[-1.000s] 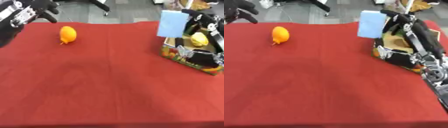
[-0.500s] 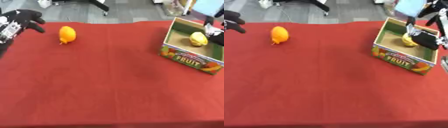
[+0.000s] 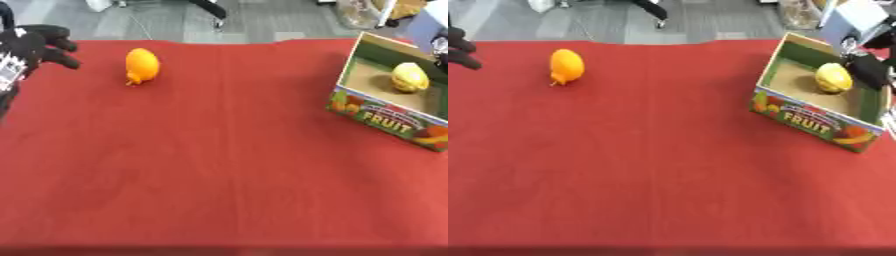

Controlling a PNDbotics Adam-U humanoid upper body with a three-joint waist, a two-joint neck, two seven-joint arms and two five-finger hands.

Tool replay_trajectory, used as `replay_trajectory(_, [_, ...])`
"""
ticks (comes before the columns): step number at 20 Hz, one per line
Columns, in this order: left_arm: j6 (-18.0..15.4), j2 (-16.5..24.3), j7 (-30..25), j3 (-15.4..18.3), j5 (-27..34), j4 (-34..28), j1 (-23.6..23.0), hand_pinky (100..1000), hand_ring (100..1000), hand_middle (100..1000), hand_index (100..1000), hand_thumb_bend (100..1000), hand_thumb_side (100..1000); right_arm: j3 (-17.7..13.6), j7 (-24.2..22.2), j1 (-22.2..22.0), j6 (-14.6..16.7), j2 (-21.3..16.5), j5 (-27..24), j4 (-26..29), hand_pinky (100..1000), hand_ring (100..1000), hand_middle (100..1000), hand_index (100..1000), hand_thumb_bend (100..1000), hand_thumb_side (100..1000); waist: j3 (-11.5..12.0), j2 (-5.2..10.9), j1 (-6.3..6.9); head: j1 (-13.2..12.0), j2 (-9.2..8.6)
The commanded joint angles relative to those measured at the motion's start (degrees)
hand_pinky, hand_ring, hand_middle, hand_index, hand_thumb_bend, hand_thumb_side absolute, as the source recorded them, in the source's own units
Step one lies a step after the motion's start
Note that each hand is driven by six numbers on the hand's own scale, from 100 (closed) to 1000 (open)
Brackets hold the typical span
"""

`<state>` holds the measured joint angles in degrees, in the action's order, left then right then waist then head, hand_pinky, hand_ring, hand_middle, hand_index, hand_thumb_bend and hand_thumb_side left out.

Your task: Pick up the objects with one hand, pass them to the other hand, and then place them into the box on the other side of the table.

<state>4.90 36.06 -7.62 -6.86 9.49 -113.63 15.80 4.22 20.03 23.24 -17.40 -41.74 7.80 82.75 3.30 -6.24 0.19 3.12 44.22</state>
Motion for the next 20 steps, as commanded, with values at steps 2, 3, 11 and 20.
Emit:
replay_trajectory(2, [-0.4,0.3,-0.5,0.5,-0.4,-1.0,0.5,935,655,677,823,322,846,1.6,0.6,2.6,-3.7,-2.1,-1.9,-5.4,528,759,602,927,100,748,0.3,-0.36,0.32,0.3,-0.1])
replay_trajectory(3, [-0.3,0.2,-0.7,0.4,-0.4,-1.0,0.4,935,655,678,823,321,847,1.9,0.4,3.2,-4.6,-2.0,-1.6,-6.9,531,761,605,936,100,777,0.3,-0.33,0.27,0.3,-0.1])
replay_trajectory(11, [0.1,-0.1,-0.9,0.2,-0.4,-1.0,0.1,936,654,677,823,320,849,3.5,-1.6,8.4,-9.3,-1.0,4.8,-18.4,561,785,651,1000,111,790,0.4,0.04,0.08,0.3,-0.1])
replay_trajectory(20, [0.7,0.0,-0.9,0.1,-0.4,-1.0,-0.2,936,654,676,823,320,850,3.1,-3.8,10.2,-1.6,-0.2,9.1,-27.7,582,803,688,1000,159,714,0.1,0.26,-0.12,0.0,-0.1])
